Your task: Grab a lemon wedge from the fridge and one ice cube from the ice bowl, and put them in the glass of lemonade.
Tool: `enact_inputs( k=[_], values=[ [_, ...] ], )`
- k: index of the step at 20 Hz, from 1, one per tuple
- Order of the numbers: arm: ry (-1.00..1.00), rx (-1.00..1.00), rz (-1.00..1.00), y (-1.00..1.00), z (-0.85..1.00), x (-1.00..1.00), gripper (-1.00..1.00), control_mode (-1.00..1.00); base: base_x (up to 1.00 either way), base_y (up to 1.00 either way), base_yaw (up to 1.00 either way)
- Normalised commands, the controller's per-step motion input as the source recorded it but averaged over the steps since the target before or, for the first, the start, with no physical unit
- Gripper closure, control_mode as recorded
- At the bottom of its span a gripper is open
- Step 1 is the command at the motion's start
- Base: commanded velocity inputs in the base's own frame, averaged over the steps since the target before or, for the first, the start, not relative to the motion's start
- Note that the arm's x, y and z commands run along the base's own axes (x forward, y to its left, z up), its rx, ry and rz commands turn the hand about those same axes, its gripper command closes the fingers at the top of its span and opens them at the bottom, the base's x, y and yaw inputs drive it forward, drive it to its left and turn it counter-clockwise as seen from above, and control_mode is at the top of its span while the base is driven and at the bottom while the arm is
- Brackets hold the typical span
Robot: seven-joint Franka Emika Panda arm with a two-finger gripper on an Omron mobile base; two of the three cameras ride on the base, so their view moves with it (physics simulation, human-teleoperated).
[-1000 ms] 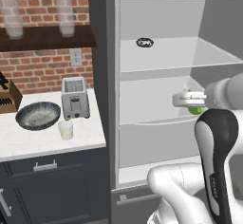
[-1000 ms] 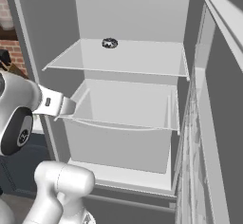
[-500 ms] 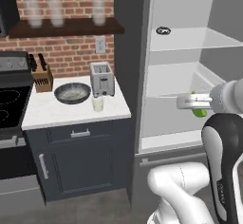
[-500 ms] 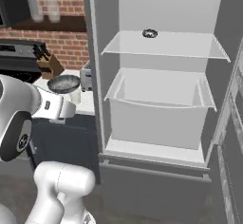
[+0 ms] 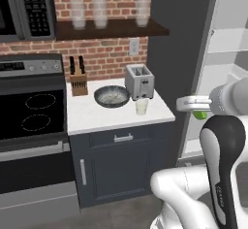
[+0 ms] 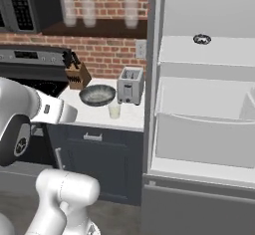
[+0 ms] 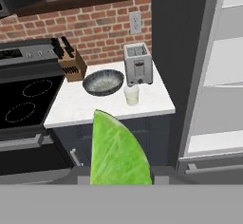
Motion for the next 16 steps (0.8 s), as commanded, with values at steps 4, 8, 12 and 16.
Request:
enact_inputs(
  k=[4,8,12,16],
  values=[
    [0.00,0.00,0.00,0.00,0.00,0.00,1.00,1.00,0.14,0.37,-0.16],
    [0.00,0.00,0.00,0.00,0.00,0.00,1.00,1.00,0.31,0.14,-0.29],
    [0.00,0.00,0.00,0.00,0.00,0.00,1.00,1.00,0.77,0.03,-0.28],
    [0.00,0.00,0.00,0.00,0.00,0.00,1.00,1.00,0.83,0.37,-0.15]
  ],
)
